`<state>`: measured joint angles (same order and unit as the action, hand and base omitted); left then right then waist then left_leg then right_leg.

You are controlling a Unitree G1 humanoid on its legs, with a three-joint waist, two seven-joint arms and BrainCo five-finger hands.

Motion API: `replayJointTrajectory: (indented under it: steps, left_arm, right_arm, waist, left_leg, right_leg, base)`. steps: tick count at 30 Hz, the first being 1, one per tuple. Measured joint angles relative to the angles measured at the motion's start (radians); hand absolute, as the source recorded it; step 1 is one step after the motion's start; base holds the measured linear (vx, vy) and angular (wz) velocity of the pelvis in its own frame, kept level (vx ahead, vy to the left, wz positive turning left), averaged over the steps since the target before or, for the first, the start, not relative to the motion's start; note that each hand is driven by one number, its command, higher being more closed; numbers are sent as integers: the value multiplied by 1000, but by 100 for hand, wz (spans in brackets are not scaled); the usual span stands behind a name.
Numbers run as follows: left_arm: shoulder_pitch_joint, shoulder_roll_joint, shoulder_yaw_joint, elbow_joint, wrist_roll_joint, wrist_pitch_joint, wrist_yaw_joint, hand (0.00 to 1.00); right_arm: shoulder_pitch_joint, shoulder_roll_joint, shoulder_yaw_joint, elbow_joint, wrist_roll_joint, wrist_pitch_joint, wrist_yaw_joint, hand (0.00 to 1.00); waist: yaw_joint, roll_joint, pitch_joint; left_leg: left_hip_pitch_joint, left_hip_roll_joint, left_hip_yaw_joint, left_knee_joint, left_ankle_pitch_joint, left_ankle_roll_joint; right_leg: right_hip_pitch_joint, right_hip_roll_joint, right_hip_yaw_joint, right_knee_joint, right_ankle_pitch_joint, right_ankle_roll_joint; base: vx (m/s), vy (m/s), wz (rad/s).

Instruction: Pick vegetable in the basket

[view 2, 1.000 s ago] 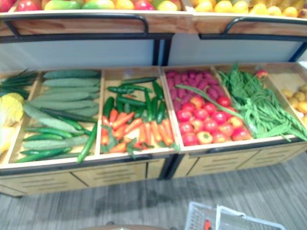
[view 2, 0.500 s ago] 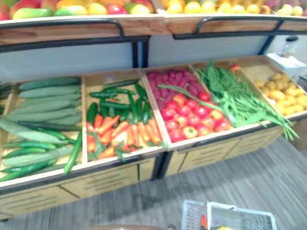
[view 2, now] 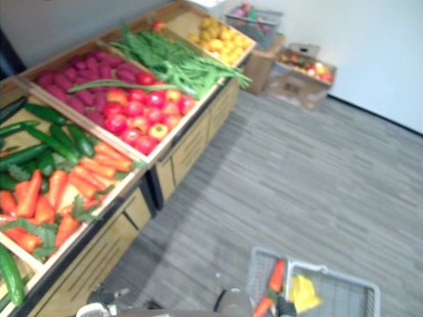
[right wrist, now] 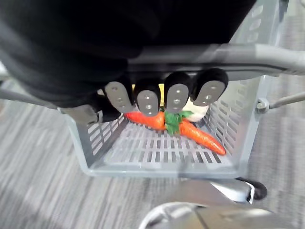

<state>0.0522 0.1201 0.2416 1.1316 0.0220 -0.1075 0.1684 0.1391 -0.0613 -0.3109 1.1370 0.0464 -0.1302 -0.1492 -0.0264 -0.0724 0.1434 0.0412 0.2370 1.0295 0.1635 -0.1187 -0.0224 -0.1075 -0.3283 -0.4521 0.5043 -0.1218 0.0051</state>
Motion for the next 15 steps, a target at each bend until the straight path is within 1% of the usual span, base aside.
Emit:
replayJointTrajectory:
  steps: [1, 2, 3, 4, 5, 6, 7, 9, 10, 11, 12, 13, 14, 15]
  left_arm:
    - [0, 2, -2, -2, 0, 0, -5, 0]
    - [0, 4, -3, -2, 0, 0, -14, 0]
    - [0, 4, -5, -2, 0, 0, -17, 0]
    - [-1, 6, -9, -1, 0, -2, -19, 0]
    - [-12, -20, -21, 8, -1, 0, -22, 0]
    - [-12, -31, -24, 7, -2, -1, -22, 0]
    - [-10, -47, -28, 8, -4, 0, -21, 0]
    - [-11, -52, -30, 8, -5, 0, -21, 0]
    - [-10, -56, -29, 1, -6, 1, -21, 0]
    - [-10, -58, -27, -2, -8, 0, -21, 0]
    - [-9, -56, -14, -13, -11, 0, -20, 0]
    - [-7, -56, -7, -17, -21, 0, -20, 0]
    - [-5, -56, -4, -19, -22, -1, -20, 0]
    - [-7, -61, -3, -19, -48, -10, -19, 0]
  right_arm:
    - [3, 4, -7, 12, 1, 13, 1, 100]
    - [2, 6, -6, 18, 1, 28, 1, 100]
    - [4, 4, -6, 18, 1, 32, 1, 100]
    - [5, 1, -5, 18, 0, 33, 1, 100]
    - [5, -29, -7, 18, 0, 38, -6, 100]
    - [7, -42, -8, 19, 0, 40, -10, 100]
    - [15, -46, -5, 24, 0, 44, -10, 100]
    - [15, -47, 9, 24, -4, 42, -5, 100]
    - [13, -42, 19, 23, -6, 35, 2, 100]
    - [10, -40, 27, 23, -7, 29, 5, 100]
    - [2, -40, 44, 20, -8, 16, 7, 100]
    - [-4, -41, 47, 16, -9, 8, 8, 100]
    - [-10, -48, 57, 16, -9, -4, 8, 100]
    - [-17, -63, 66, 16, -10, -13, 9, 100]
  waist:
    - [0, -3, -2]
    - [-2, -14, -7]
    - [-1, -15, -9]
    - [0, -17, -15]
    - [-6, 29, -10]
    - [-8, 44, -12]
    - [-17, 57, -18]
    - [-26, 58, -21]
    - [-27, 59, -25]
    - [-25, 54, -26]
    - [-23, 49, -26]
    - [-23, 49, -25]
    - [-21, 51, -23]
    - [-15, 41, -11]
  left_leg:
    - [-5, 3, 34, -10, 21, -5]
    - [-8, 1, 70, -26, 46, -13]
    - [-9, -1, 91, -32, 60, -15]
    - [-18, -6, 117, -40, 79, -20]
    - [-28, 23, 123, -57, 121, -24]
    - [-27, 37, 124, -60, 130, -35]
    - [-17, 75, 123, -54, 150, -50]
    - [-6, 110, 119, -47, 169, -57]
    - [0, 141, 119, -22, 177, -58]
    - [1, 161, 118, 0, 178, -58]
    - [0, 199, 104, 55, 178, -59]
    - [-3, 225, 58, 108, 179, -58]
    - [-26, 250, -80, 202, 186, -48]
    - [-72, 201, -313, 237, 122, -88]
  right_leg:
    - [19, -6, 18, -57, -9, 18]
    - [22, 6, 20, -134, -33, 63]
    - [25, 17, 14, -177, -49, 87]
    - [29, 32, 15, -250, -74, 140]
    - [32, 92, 16, -324, -24, 138]
    - [36, 113, 20, -339, -9, 130]
    - [59, 158, 25, -376, 10, 113]
    - [77, 196, 26, -404, 22, 95]
    - [83, 222, 42, -425, 31, 81]
    - [84, 233, 53, -435, 36, 74]
    - [85, 250, 76, -445, 44, 61]
    - [92, 259, 97, -451, 47, 56]
    - [106, 265, 137, -453, 49, 50]
    - [116, 241, 182, -454, 53, 46]
  base:
    - [-167, -262, -95]
    - [-184, -302, -97]
    - [-191, -346, -91]
    - [-164, -315, -85]
    - [-132, -297, -74]
    - [-76, -307, -59]
    - [-38, -248, -30]
    - [-57, -236, -28]
    - [-71, -180, -38]
    - [-71, -155, -57]
    - [-44, -103, -56]
    - [-52, -133, -71]
    - [-55, -68, -77]
    - [-63, -1, -83]
